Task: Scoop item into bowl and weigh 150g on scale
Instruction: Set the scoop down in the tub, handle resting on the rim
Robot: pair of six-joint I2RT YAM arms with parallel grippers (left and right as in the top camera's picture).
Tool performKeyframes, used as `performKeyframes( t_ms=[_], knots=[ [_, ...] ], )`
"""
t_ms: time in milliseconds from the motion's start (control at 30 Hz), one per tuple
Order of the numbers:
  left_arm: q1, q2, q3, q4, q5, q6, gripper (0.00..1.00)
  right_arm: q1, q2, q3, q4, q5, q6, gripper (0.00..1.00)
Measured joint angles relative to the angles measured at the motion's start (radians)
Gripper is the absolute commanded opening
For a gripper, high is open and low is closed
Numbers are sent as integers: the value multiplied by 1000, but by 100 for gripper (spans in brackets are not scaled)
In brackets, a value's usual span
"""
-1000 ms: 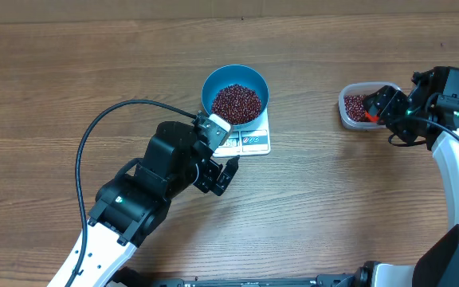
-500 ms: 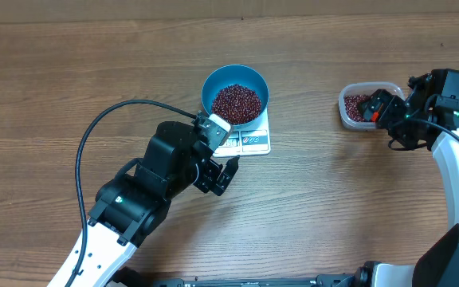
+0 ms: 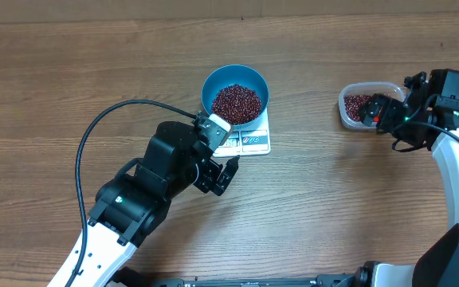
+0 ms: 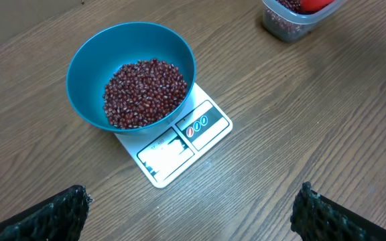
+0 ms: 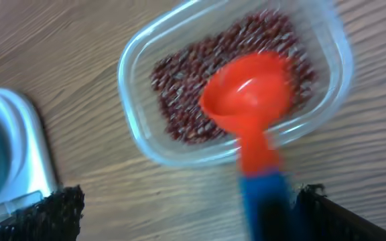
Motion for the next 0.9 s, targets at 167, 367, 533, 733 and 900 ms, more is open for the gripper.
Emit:
performKeyframes(
  t_ms=[167, 367, 533, 733, 900],
  knots=[
    [0, 0, 0, 0, 0, 0, 99, 0, 0, 0, 35, 79, -10, 100],
    [0, 0, 0, 0, 0, 0, 99, 0, 0, 0, -1, 108, -16, 100],
    [0, 0, 0, 0, 0, 0, 100, 0, 0, 0, -29, 65, -63, 100],
    [0, 0, 0, 0, 0, 0, 100, 0, 0, 27, -101, 37, -111, 100],
    [0, 0, 0, 0, 0, 0, 100, 0, -35, 116, -203, 37, -190, 100]
  ],
)
